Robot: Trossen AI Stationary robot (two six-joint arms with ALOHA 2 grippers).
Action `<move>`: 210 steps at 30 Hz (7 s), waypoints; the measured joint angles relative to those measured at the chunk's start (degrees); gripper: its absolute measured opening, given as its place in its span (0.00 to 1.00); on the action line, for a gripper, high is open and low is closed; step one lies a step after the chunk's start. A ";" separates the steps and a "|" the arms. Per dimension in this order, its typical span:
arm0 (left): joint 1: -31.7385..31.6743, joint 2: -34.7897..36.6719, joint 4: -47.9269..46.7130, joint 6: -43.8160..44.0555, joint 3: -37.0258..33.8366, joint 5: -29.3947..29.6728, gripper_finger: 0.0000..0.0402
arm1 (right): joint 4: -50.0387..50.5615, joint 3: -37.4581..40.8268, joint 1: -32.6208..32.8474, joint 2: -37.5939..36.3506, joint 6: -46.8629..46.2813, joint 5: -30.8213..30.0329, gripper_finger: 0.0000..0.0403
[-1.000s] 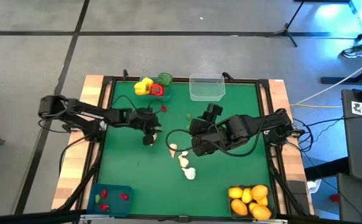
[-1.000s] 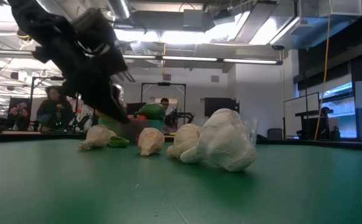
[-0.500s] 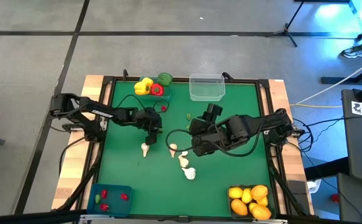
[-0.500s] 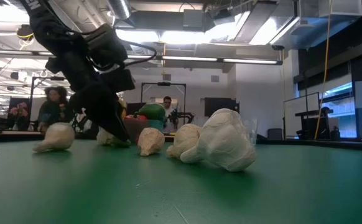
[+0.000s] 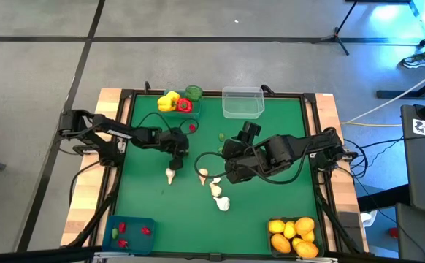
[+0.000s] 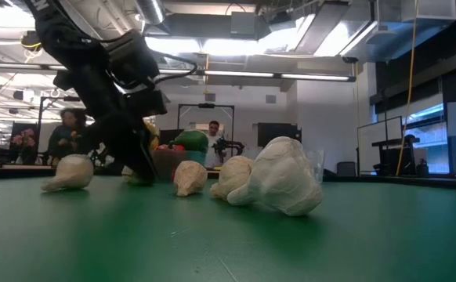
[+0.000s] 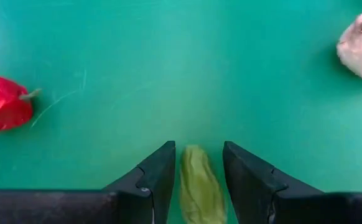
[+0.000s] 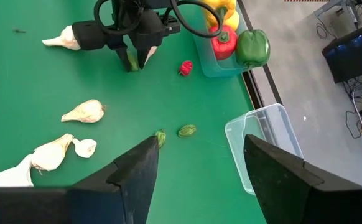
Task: Sort produce into baskets
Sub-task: Put the green chili pepper into the blue bin, then put the red chili into pepper into the blue bin
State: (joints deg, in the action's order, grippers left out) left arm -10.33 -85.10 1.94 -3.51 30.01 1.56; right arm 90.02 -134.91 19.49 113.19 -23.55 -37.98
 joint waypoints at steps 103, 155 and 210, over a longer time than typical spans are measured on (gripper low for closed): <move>41.25 39.74 -31.31 40.96 10.72 1.24 0.52 | -57.40 29.51 -22.47 0.13 11.23 25.08 0.58; 35.39 41.84 -36.51 38.08 10.74 18.91 0.52 | -86.79 37.76 -30.77 22.60 6.99 27.61 0.05; 35.43 73.55 -32.82 41.10 10.72 35.68 0.52 | -116.38 0.14 -0.47 40.62 3.77 45.57 0.14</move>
State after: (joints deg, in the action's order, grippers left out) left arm 25.10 -11.55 -30.88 37.59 40.73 37.24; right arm -26.36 -134.77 19.02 153.81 -19.79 7.60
